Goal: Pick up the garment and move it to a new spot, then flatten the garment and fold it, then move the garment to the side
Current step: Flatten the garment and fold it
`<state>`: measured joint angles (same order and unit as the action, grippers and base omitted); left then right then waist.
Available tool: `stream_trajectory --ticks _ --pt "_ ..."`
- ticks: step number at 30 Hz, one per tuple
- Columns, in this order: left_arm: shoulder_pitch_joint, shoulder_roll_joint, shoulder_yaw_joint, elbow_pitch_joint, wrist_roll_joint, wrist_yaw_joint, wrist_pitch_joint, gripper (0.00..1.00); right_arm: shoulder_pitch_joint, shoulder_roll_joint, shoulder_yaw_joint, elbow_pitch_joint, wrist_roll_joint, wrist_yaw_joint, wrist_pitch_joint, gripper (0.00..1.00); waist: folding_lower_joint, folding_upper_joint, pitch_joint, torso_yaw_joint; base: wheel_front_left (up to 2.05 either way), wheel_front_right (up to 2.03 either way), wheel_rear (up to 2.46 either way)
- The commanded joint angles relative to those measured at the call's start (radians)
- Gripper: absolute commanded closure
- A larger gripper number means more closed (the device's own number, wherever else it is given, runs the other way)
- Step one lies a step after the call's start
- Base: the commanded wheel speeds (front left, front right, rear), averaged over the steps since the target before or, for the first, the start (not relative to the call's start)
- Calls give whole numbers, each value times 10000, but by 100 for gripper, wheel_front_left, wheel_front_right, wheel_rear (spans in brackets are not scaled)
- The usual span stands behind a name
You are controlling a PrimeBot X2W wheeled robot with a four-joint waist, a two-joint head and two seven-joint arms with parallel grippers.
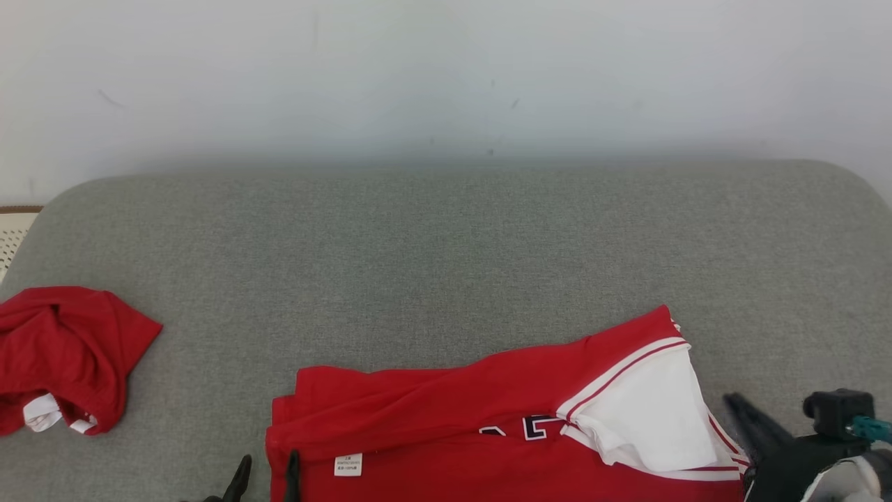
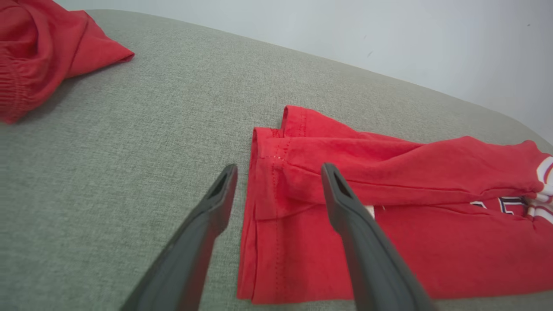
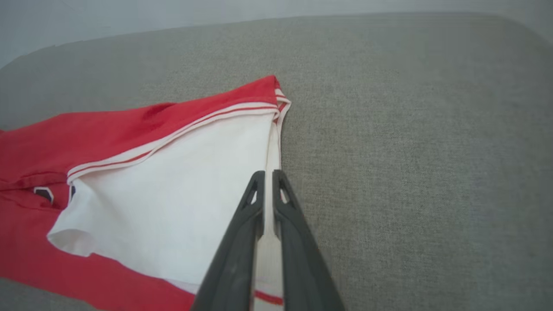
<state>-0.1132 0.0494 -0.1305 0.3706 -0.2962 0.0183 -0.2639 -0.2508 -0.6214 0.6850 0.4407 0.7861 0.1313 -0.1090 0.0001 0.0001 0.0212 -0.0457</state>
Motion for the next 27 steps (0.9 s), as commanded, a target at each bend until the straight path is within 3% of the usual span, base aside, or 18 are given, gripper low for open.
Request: stream_trajectory --ticks 1,2,7,15,27 --pt "-7 25 27 -31 162 -16 -6 0 -111 142 -175 177 -97 -12 -301 9 -1 -1 -10 40 0 0 0" --pt "-11 22 19 -36 174 -23 -6 0 -109 323 -280 453 -280 -12 -546 0 -1 -1 -19 77 0 0 0" --pt "45 25 92 -31 250 -66 -6 0 -324 856 -704 1450 -843 -12 -1252 0 -1 -1 -41 227 0 0 0" --pt "65 23 87 -72 358 -111 -6 0 -549 1366 -773 2349 -747 -12 -1491 0 -1 -1 107 443 0 0 0" --pt "-322 23 -57 -184 371 -55 -6 0 -1337 1505 -401 3291 -239 -12 -1520 0 -1 -1 631 825 0 0 0"
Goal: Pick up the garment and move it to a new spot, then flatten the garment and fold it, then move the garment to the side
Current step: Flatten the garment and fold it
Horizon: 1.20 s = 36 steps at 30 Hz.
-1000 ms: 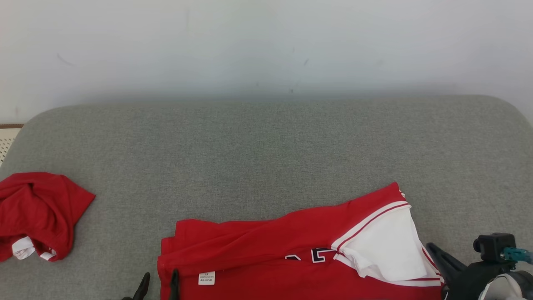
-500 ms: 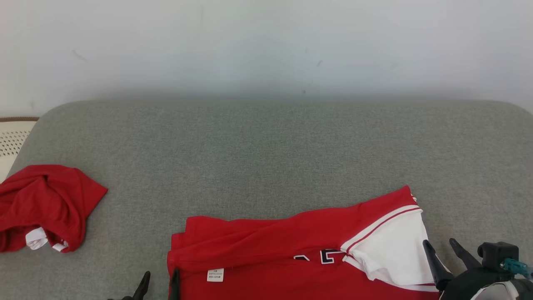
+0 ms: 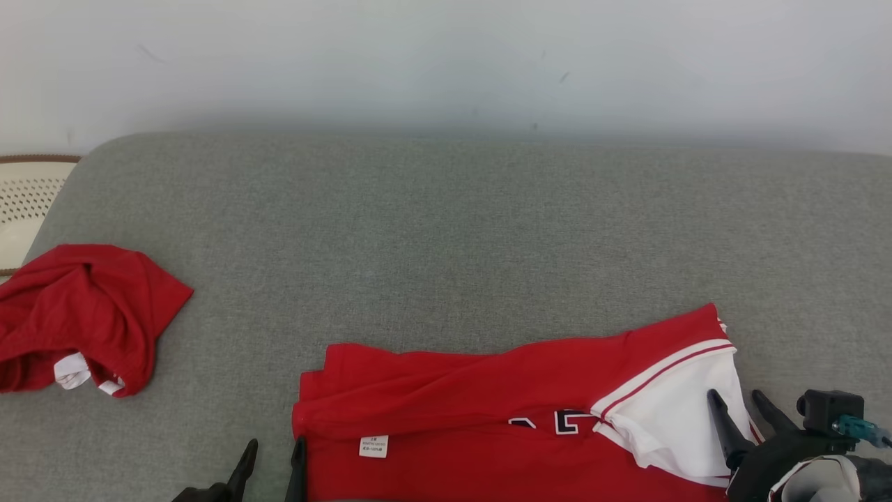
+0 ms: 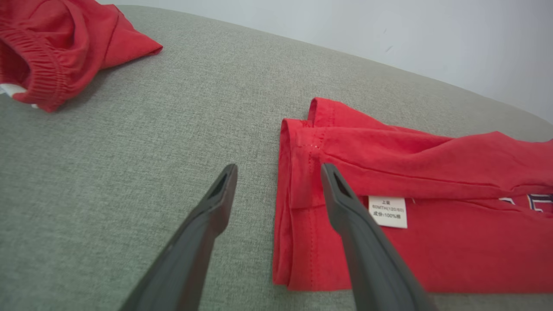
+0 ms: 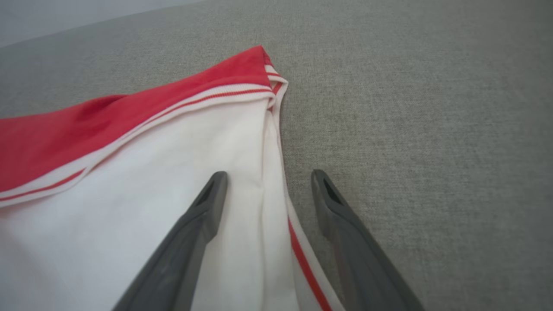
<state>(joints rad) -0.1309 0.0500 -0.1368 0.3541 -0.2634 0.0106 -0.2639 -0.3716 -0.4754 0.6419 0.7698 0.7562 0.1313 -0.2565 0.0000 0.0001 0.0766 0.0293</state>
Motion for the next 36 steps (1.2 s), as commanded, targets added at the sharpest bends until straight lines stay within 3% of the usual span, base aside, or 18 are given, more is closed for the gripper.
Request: stream_trajectory --ticks 1,11,12,13,15,25,36 --pt "-147 19 -1 -24 57 24 -6 0 -145 56 96 85 135 -12 -3 0 0 -1 110 110 0 0 0" --pt "-142 17 28 -7 123 0 -6 0 -174 245 1133 582 934 -5 730 0 0 -1 186 266 0 0 0" --pt "-111 17 26 -7 131 9 -6 0 -122 244 1266 562 1030 -3 804 51 0 -1 150 261 0 0 0" --pt "-111 17 26 -7 131 9 -6 0 -122 244 1266 562 1030 -3 804 51 0 -1 150 261 0 0 0" --pt "-34 17 13 -5 130 26 -6 0 -60 181 1458 518 1188 -3 850 100 0 -1 80 241 0 0 0" --pt "9 17 -1 -77 146 8 -6 0 -643 -333 1258 1115 1348 -15 117 100 0 -1 -86 26 0 0 0" --pt "73 19 -64 -110 -78 108 -6 0 -1249 -575 -286 2144 427 -15 -84 100 0 -1 -115 -299 0 0 0"
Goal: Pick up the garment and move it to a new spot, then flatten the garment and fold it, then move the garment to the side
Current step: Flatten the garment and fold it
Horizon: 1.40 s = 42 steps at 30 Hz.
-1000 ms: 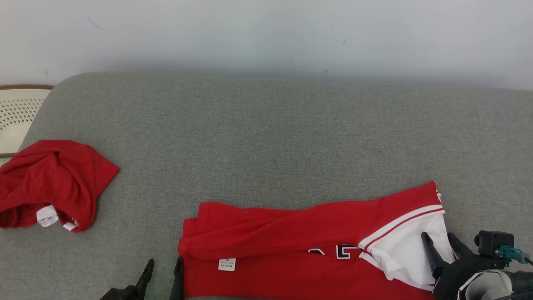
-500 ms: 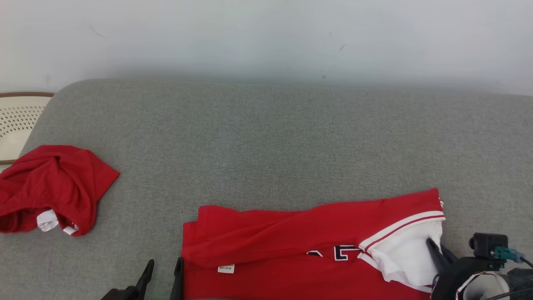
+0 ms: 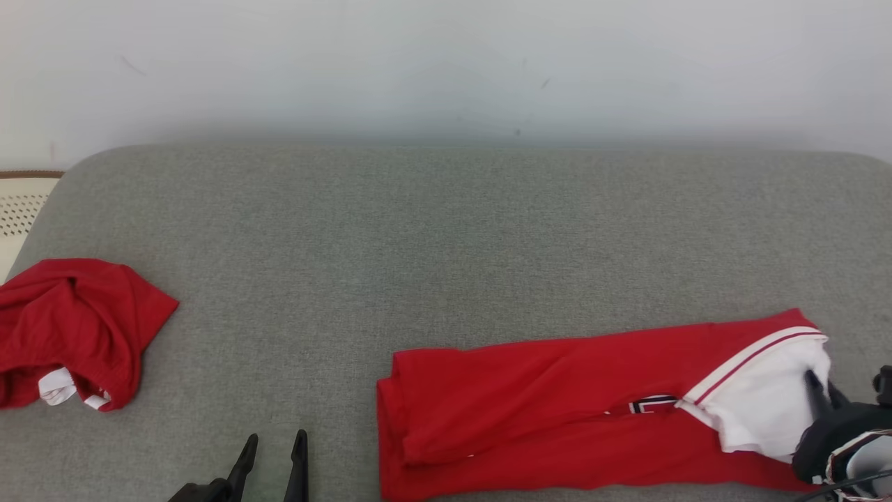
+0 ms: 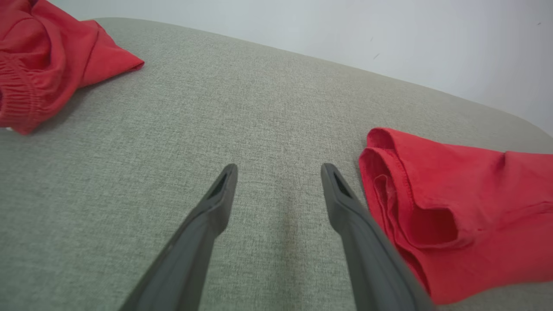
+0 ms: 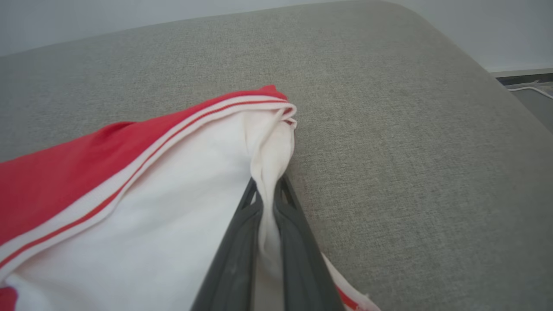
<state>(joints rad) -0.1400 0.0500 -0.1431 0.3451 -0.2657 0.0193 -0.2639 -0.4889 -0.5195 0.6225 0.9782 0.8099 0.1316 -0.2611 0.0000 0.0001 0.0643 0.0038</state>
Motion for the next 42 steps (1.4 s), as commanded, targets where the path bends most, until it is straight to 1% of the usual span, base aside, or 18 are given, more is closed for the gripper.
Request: stream_trajectory --ticks 1,2,5,8,11,15,17,19,20,23,26,29,33,42 --pt "158 17 -4 -21 -56 28 -6 0 -101 -144 -269 98 -290 -19 -37 100 0 -1 11 -78 0 0 0" --pt "154 19 -3 -13 -75 46 -6 0 -127 -142 -642 98 -635 -19 -39 100 0 -1 0 -137 0 0 0" --pt "197 21 128 -13 -366 66 -6 0 -34 -4 -1123 -356 -1162 -19 -41 100 0 -1 -43 -217 0 0 0" --pt "207 19 134 7 -393 65 -6 0 193 149 -1331 -1091 -1682 -18 -40 100 0 -1 -84 -300 0 0 0" --pt "206 17 89 48 -414 44 -6 0 461 356 -1213 -2036 -2115 -16 -41 100 0 -1 -156 -365 0 0 0" --pt "243 17 75 66 -404 28 -6 0 922 540 -737 -3279 -2435 -16 -41 100 0 -1 -260 -405 0 0 0" --pt "273 19 96 61 -461 33 -6 0 1165 677 -257 -3917 -2450 -16 4 100 0 -1 -316 -411 0 0 0" --pt "284 17 78 67 -475 31 -6 0 1394 808 320 -4597 -2340 -15 177 100 0 -1 -352 -401 0 0 0" --pt "284 17 78 67 -475 31 -6 0 1394 808 320 -4597 -2340 -15 177 100 0 -1 -352 -401 0 0 0" --pt "343 16 21 47 -479 27 -6 0 1645 919 1092 -5543 -2128 -16 492 100 0 -1 -375 -363 0 0 0" --pt "375 17 -11 59 -450 4 -6 0 1699 1139 1832 -6183 -1904 -16 826 100 0 -1 -331 -303 0 0 0" --pt "258 17 -106 103 -534 -21 -6 0 1446 1380 2497 -6357 -1768 -16 1084 100 0 -1 -237 -131 0 0 0" --pt "136 19 -213 15 -668 -10 -6 0 1073 1726 3245 -6093 -1589 -15 1238 100 0 -1 -129 189 0 0 0" --pt "180 21 -402 23 -687 57 -6 0 122 2069 4181 -5033 -1207 -15 842 100 0 -1 -17 1096 0 0 0"
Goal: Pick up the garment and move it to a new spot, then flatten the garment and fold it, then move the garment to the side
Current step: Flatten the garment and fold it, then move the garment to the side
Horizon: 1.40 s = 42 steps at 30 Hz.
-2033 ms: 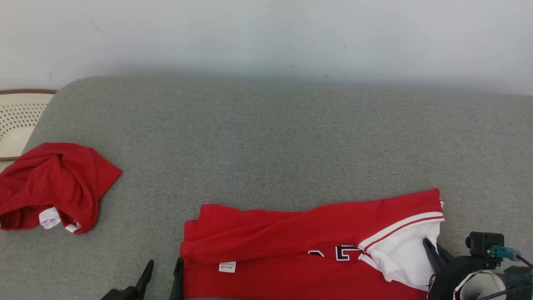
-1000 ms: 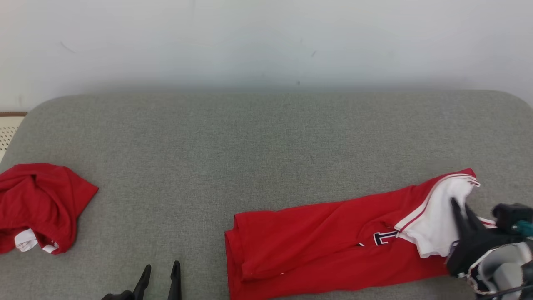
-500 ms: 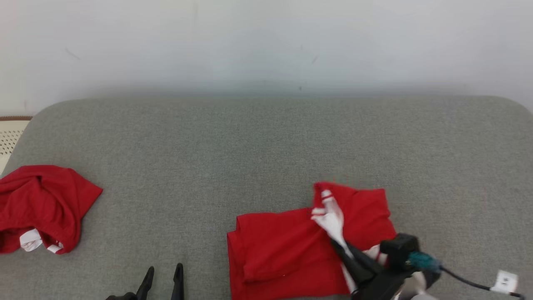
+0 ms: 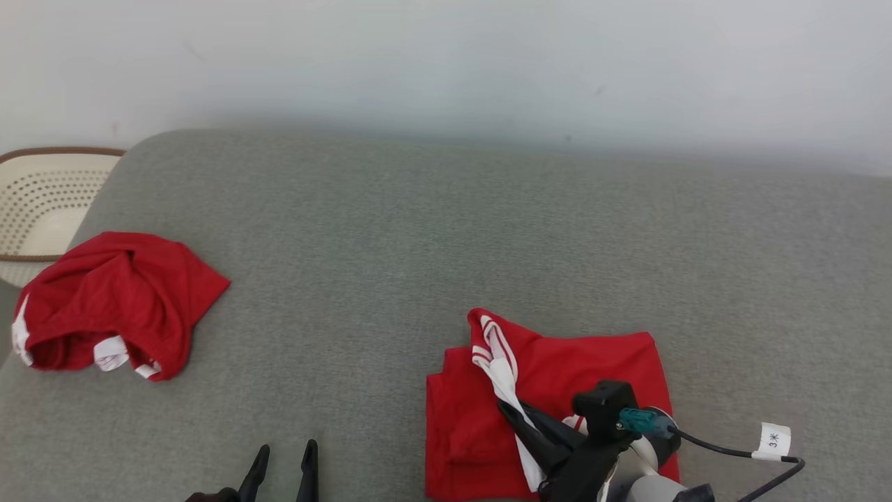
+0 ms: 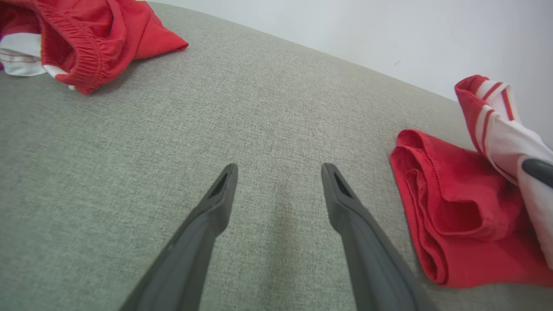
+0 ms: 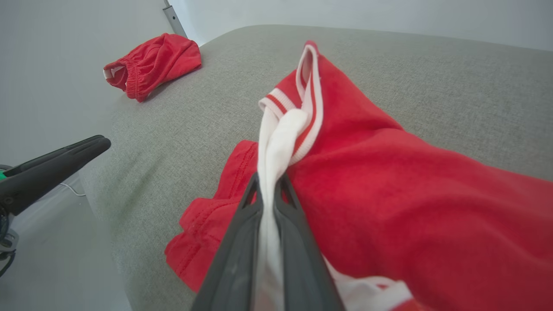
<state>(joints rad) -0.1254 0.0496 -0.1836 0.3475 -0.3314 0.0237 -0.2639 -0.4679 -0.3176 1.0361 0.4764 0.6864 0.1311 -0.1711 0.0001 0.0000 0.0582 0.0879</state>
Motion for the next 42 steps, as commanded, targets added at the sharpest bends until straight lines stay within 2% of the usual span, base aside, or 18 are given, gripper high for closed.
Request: stream_trajectory --ticks 1,8,9,10,11,18,21,22,27,31,36,42 --pt "56 21 -12 16 -33 11 -6 0 -163 75 113 77 93 -9 -113 100 -1 0 31 350 0 0 0" --pt "280 20 64 70 40 -18 -6 0 -381 294 522 675 494 -9 -447 100 -1 0 -111 616 0 0 0" --pt "282 20 65 75 44 -14 -6 0 -374 317 563 778 587 -9 -489 87 -1 0 -131 620 0 0 0" --pt "279 21 77 74 44 -3 -6 0 -381 343 560 857 676 -9 -524 57 -1 0 -150 614 0 0 0" --pt "281 21 88 75 37 11 -6 0 -407 384 532 933 761 -9 -586 0 -1 0 -163 603 0 0 0" --pt "309 20 242 88 128 13 -6 0 -502 399 -226 1084 1014 -9 -917 0 -1 0 -276 338 0 0 0" --pt "342 20 246 75 172 -3 -6 0 -379 201 -1238 1029 781 -9 -939 0 -1 0 -324 199 0 0 0" --pt "342 20 246 75 172 -3 -6 0 -379 201 -1238 1029 781 -9 -939 0 -1 0 -324 199 0 0 0" --pt "316 23 222 17 181 -6 -6 0 311 -63 -3157 1017 6 -9 -923 0 -1 0 -289 58 0 0 0" --pt "292 23 229 -11 185 1 -6 0 881 -145 -4194 1173 -479 -9 -923 0 -1 0 -250 0 0 0 0" --pt "240 21 178 -25 168 1 -6 0 1387 -57 -4721 1545 -834 -9 -924 0 -1 0 -172 11 0 0 0" --pt "119 21 73 -43 203 6 -6 0 1438 175 -4607 1961 -609 -9 -925 0 -1 0 -68 170 0 0 0"
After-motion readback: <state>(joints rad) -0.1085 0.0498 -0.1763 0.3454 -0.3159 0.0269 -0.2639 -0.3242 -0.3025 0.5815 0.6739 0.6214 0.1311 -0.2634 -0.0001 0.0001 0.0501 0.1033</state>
